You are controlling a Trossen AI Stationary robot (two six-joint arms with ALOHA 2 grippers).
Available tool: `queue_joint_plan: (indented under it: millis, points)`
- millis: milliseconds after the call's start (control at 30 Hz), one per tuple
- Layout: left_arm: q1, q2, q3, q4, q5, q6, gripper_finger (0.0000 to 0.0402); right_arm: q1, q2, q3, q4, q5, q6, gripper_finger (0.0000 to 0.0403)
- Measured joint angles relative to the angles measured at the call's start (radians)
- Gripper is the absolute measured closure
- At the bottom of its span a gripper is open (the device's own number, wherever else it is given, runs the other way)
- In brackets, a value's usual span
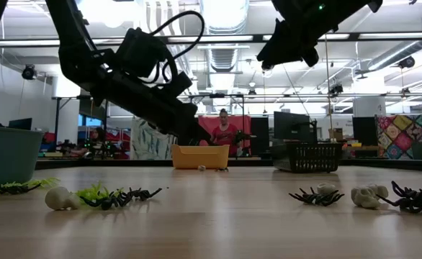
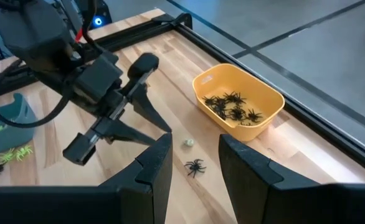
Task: Sort Halloween decoration
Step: Put the white skull toy into the black bin
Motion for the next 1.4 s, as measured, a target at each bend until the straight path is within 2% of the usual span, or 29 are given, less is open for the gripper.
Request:
queue_joint_plan:
  millis: [467,1400]
  points:
    - [0.012,0.038,-0.005,0.004,-0.079,0.017,0.0301,0.0,0.035,-0.001,0.0,0.0,0.009,0.028]
    - [0.014,0.066,-0.005,0.015,-0.087,-0.008,0.0301,0.0,0.037,-0.001,0.0,0.0,0.011,0.028]
